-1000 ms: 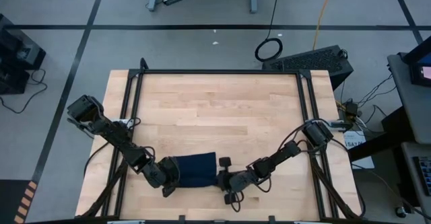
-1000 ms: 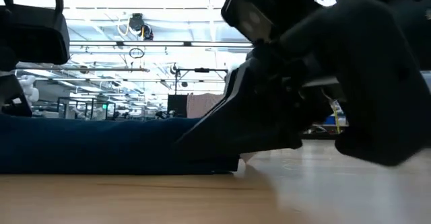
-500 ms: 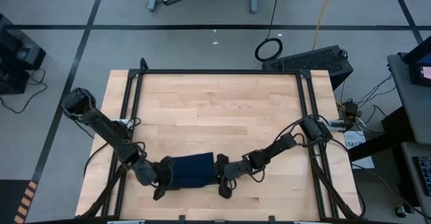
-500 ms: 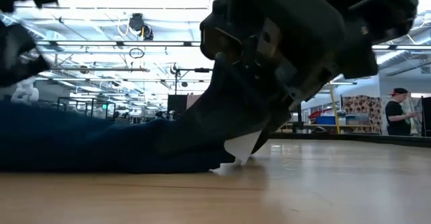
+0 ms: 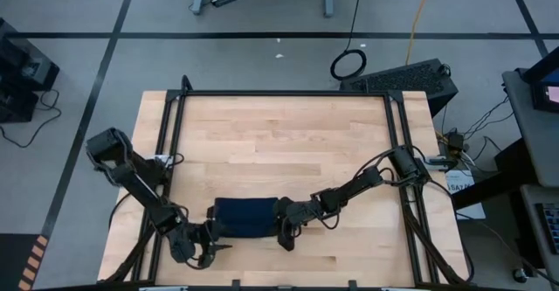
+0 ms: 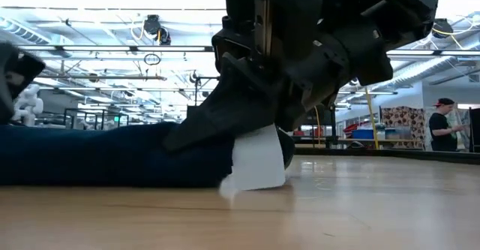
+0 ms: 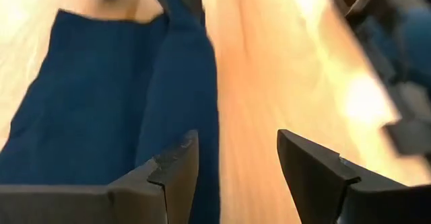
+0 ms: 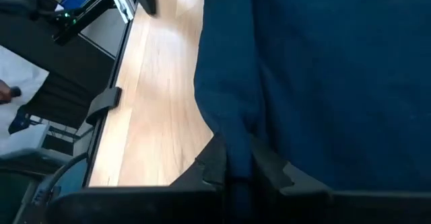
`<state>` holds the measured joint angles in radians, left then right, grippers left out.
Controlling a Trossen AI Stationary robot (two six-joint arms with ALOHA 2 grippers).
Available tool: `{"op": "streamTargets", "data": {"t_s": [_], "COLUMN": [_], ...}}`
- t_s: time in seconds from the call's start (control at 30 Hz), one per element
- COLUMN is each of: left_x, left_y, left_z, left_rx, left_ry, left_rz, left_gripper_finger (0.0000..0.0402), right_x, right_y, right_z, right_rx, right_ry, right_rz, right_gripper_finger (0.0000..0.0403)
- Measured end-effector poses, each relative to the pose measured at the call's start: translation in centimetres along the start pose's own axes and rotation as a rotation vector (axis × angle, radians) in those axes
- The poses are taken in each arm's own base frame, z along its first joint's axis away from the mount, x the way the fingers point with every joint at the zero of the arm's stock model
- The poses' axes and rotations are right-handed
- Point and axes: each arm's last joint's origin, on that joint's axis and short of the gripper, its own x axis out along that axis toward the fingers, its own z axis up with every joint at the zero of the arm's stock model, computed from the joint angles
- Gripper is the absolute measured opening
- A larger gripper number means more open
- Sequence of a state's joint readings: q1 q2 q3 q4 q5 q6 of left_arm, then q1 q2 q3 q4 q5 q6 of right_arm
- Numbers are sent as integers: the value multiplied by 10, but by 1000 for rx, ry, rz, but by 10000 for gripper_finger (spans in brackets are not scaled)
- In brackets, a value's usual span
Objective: Roll towel
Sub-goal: Roll the dark blue towel
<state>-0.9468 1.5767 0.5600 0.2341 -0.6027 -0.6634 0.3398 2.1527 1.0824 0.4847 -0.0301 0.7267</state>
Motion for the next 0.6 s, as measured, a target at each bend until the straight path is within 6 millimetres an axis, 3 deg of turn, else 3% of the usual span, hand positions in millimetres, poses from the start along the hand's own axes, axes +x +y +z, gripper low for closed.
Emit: {"op": "streamTargets", "data": {"t_s": [0.17, 0.4, 0.6], "left_x": [13, 16, 16], "left_y": [-4, -11, -2], "left_z": [-11, -2, -8], "left_rx": [88, 238, 246], "left_ry": [36, -22, 69], "left_rz": [40, 121, 198], "left_gripper_finger": [206, 206, 206], "right_x": [0, 0, 0], "right_y": [-1, -1, -1], "right_z": [0, -1, -1], "right_rx": [33, 79, 87], "right_ry": [-1, 14, 17], "right_rz": [-1, 6, 7], "right_gripper_finger": [20, 20, 20]}}
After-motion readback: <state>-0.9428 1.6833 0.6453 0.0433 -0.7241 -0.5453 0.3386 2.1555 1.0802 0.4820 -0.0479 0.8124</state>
